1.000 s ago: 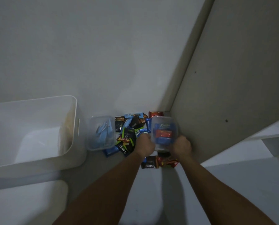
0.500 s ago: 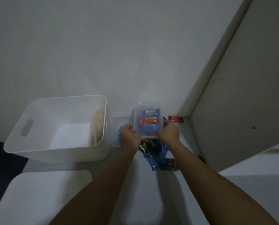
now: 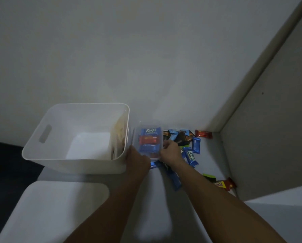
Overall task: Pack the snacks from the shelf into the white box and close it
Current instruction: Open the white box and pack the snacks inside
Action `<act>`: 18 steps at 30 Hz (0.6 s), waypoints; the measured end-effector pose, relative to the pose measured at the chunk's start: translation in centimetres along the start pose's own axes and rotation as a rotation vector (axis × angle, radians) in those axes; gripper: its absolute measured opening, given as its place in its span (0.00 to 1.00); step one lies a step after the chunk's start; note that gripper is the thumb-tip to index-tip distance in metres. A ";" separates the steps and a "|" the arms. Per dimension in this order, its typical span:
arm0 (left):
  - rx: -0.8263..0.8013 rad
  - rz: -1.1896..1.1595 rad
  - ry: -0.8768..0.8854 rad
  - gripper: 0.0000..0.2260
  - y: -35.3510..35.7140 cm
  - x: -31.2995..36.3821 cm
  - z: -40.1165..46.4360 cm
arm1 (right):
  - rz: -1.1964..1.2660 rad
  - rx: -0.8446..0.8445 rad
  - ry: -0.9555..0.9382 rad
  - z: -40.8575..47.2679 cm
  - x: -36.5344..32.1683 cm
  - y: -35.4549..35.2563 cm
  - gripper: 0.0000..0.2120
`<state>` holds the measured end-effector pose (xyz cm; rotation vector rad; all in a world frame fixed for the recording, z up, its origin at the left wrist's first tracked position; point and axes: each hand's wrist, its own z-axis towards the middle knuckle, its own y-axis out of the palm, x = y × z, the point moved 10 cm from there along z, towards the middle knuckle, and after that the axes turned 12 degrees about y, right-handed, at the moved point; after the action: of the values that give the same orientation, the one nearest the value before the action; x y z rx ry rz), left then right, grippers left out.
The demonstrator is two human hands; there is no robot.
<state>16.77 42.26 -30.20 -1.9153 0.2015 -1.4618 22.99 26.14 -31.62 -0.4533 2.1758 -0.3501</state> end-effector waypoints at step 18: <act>-0.111 -0.069 -0.279 0.21 2.9 -2.7 1.3 | 0.137 -0.236 0.159 0.1 3.4 -0.2 0.08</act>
<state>17.80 42.05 -34.20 -2.2108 0.0896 -1.2300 21.24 24.47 -33.99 -0.4138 2.4015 -0.0549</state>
